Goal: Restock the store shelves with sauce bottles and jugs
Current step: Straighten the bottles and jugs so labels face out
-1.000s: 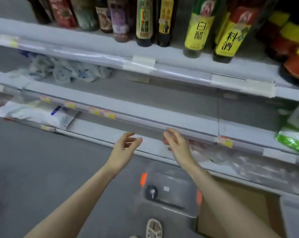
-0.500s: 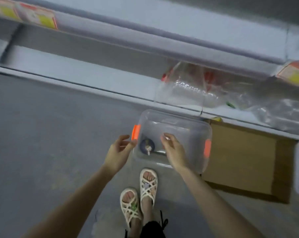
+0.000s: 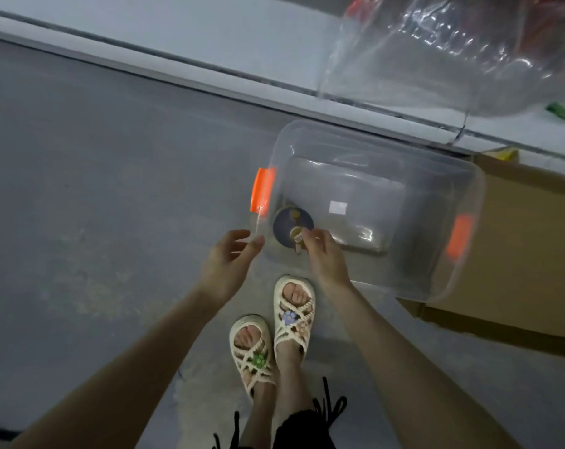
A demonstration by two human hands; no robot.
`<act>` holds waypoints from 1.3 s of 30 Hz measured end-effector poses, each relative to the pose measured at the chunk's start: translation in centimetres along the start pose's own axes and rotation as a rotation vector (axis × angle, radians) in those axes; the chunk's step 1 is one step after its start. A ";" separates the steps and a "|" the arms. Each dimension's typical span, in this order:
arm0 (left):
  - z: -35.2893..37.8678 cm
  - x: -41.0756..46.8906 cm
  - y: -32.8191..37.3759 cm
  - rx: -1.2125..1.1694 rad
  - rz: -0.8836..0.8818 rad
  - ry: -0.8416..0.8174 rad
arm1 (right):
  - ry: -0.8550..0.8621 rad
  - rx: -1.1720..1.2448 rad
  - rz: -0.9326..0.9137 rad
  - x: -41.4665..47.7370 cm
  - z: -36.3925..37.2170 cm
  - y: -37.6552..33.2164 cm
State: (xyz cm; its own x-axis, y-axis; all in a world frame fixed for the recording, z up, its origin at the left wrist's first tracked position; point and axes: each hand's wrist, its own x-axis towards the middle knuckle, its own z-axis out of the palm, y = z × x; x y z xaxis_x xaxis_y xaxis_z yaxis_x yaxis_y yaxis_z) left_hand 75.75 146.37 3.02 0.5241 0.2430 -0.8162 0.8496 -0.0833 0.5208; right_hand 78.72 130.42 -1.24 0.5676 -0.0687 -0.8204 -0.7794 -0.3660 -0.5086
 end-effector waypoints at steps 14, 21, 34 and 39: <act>-0.5 1.5 -0.4 -0.005 0.007 -0.020 | -0.002 0.096 -0.099 1.8 1.4 0.3; -0.7 -1.2 2.2 0.014 0.085 -0.040 | 0.047 0.072 -0.211 -0.5 -0.9 -3.1; -3.0 -17.2 17.5 0.018 0.365 -0.157 | 0.118 0.122 -0.541 -21.0 -13.2 -18.1; -4.4 -29.2 26.7 0.064 0.583 -0.266 | 0.192 0.083 -0.725 -34.3 -19.8 -25.7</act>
State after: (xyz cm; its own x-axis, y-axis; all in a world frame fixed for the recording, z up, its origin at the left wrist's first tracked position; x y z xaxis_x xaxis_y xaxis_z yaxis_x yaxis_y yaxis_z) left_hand 82.87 141.28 41.83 0.8906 -0.1072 -0.4421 0.4182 -0.1892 0.8884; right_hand 84.52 123.78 45.13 0.9763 -0.0009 -0.2162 -0.2058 -0.3108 -0.9279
